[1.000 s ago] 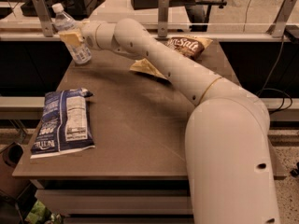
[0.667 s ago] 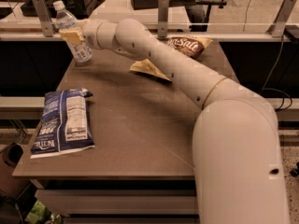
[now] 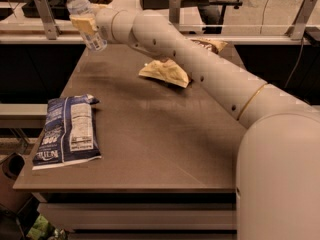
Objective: Pick blue plastic bottle
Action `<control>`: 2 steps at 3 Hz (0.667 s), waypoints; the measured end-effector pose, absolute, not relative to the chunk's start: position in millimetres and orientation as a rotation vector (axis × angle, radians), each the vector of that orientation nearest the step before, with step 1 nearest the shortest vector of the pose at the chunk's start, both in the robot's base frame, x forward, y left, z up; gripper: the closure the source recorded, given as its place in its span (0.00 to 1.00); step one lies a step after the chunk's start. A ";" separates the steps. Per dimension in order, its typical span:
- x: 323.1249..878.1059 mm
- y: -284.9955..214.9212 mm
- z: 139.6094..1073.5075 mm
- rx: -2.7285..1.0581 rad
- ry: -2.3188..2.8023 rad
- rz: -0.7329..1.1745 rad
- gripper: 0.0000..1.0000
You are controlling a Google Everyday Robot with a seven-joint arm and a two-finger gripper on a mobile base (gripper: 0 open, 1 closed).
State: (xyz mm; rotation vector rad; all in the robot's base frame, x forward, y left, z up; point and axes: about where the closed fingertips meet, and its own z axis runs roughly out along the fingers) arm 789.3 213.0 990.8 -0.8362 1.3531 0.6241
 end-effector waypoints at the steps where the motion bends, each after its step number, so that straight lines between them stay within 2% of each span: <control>1: 786.5 198.8 1018.4 -0.823 1.324 0.577 1.00; 2: 784.4 191.3 1043.5 -0.827 1.302 0.529 1.00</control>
Offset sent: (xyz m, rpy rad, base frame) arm -0.0052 -0.0367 0.0836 -0.0401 -0.1342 -0.0940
